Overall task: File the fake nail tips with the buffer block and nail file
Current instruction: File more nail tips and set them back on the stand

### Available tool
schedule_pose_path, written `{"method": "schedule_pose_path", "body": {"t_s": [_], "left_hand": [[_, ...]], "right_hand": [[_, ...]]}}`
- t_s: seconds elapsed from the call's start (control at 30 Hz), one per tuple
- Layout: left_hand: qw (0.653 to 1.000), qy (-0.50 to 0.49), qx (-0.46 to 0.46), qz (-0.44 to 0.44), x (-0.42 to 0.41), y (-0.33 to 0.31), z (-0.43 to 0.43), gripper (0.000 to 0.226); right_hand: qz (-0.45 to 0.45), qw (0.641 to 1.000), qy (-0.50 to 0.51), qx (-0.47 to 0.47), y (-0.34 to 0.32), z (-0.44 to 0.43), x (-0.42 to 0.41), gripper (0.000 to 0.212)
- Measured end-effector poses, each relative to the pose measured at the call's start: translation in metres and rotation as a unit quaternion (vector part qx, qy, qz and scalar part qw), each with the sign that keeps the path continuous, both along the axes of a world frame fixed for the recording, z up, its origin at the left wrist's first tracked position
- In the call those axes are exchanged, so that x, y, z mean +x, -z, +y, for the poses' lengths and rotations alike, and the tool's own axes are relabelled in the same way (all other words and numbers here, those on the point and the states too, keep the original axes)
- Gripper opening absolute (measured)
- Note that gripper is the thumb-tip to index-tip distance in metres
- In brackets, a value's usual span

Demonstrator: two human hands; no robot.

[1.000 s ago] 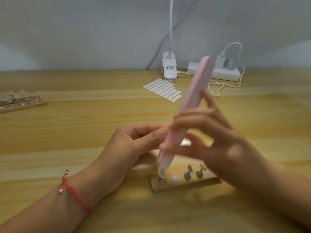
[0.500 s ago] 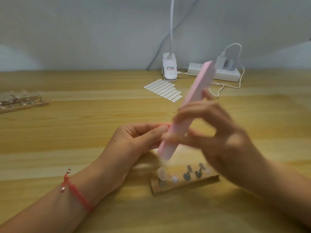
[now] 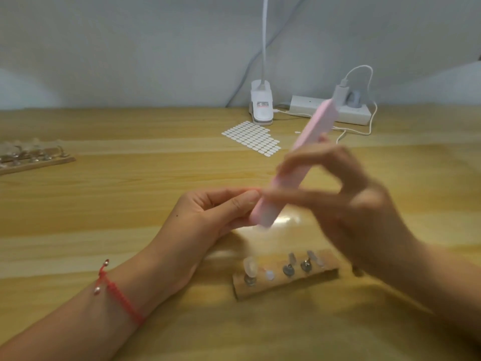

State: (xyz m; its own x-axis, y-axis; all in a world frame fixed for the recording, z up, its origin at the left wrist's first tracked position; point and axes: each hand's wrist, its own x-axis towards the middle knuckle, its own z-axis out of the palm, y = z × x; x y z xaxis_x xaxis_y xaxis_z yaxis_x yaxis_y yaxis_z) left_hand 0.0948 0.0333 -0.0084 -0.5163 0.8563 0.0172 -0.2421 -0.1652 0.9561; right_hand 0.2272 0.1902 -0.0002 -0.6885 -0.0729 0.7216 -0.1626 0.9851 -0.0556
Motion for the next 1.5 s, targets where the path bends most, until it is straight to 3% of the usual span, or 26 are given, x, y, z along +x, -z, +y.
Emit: {"method": "schedule_pose_path", "body": {"t_s": [0.07, 0.2, 0.33, 0.47, 0.6, 0.8, 0.97, 1.17, 1.3, 1.4, 1.5], "left_hand": [[1.0, 0.003, 0.001, -0.003, 0.001, -0.001, 0.0, 0.037], [1.0, -0.017, -0.008, 0.003, 0.0, 0.001, 0.0, 0.034], [1.0, 0.005, 0.002, -0.006, 0.0, -0.001, 0.0, 0.037], [1.0, -0.012, 0.001, 0.005, -0.001, 0.002, 0.001, 0.036], [1.0, 0.015, 0.007, 0.02, -0.001, 0.003, 0.001, 0.03], [0.999, -0.022, 0.013, 0.03, -0.002, 0.007, 0.002, 0.029], [0.994, -0.04, -0.009, 0.097, 0.001, 0.005, 0.002, 0.029], [0.985, -0.033, -0.009, 0.167, 0.003, 0.008, 0.001, 0.026], [0.978, -0.042, -0.011, 0.206, 0.003, 0.009, 0.0, 0.02], [0.972, -0.041, 0.0, 0.232, 0.005, 0.008, 0.0, 0.026], [0.972, -0.044, -0.006, 0.231, 0.006, 0.009, 0.001, 0.022]], "right_hand": [[-0.016, 0.999, -0.034, 0.03, 0.003, -0.01, 0.001, 0.04], [0.008, 0.999, 0.027, -0.036, -0.008, 0.007, -0.001, 0.036], [-0.016, 0.999, -0.042, 0.018, 0.004, -0.01, 0.0, 0.039], [0.013, 0.998, 0.006, -0.056, -0.006, 0.005, -0.001, 0.039], [-0.005, 0.998, -0.054, -0.012, 0.004, -0.01, -0.002, 0.047], [0.029, 0.983, 0.072, -0.165, -0.008, 0.045, 0.004, 0.042], [0.018, 0.976, 0.027, -0.213, -0.007, 0.029, 0.002, 0.044], [-0.009, 0.988, -0.057, -0.143, -0.002, 0.001, 0.003, 0.035], [-0.044, 0.991, -0.038, -0.118, -0.001, 0.011, 0.0, 0.041], [-0.055, 0.992, -0.09, -0.07, 0.003, -0.002, 0.0, 0.04], [-0.065, 0.991, -0.063, -0.099, -0.002, 0.012, 0.0, 0.038]]}}
